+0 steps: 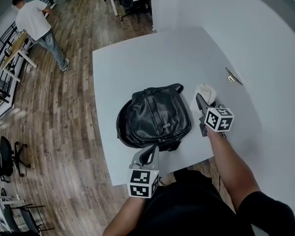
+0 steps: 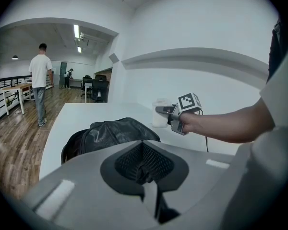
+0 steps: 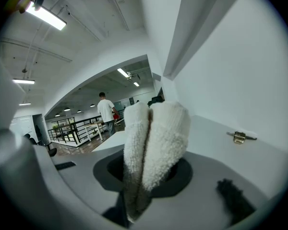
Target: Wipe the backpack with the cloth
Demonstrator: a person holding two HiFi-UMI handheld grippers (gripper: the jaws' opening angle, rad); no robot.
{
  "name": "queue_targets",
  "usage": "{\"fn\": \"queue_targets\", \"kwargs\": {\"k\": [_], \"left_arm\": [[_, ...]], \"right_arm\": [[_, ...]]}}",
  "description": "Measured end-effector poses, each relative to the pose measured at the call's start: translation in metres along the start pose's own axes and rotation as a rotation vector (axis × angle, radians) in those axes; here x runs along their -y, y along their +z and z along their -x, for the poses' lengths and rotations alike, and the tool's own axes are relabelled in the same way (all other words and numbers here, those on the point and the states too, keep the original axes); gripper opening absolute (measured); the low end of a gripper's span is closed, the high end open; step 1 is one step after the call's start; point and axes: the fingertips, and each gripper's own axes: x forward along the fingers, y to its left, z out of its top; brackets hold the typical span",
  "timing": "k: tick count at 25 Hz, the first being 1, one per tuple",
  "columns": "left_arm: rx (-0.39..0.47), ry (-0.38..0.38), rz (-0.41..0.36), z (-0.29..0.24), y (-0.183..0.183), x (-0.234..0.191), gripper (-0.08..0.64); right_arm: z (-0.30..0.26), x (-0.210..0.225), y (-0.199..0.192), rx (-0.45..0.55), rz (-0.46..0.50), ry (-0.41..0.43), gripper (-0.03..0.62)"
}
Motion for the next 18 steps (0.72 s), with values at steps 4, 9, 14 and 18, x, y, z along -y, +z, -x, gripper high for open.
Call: {"fn": "queue_targets", "kwargs": {"k": [4, 9, 14, 18], "left_arm": [[0.003, -0.002, 0.001, 0.004, -0.001, -0.001, 0.008], [0.015, 0.015, 0.009, 0.015, -0.002, -0.007, 0.008], [0.021, 0.055, 0.027, 0.035, -0.004, -0.02, 0.008], [0.02, 0.105, 0.052, 0.054, -0.012, -0.04, 0.008]], "right_arm": [[0.003, -0.004, 0.001, 0.001, 0.016, -0.004, 0.084], [0.009, -0.017, 0.01, 0.018, 0.02, 0.005, 0.084], [0.019, -0.06, 0.028, 0.065, -0.019, 0.081, 0.084], [0.02, -0.121, 0.024, 0.062, -0.08, 0.211, 0.084]]}}
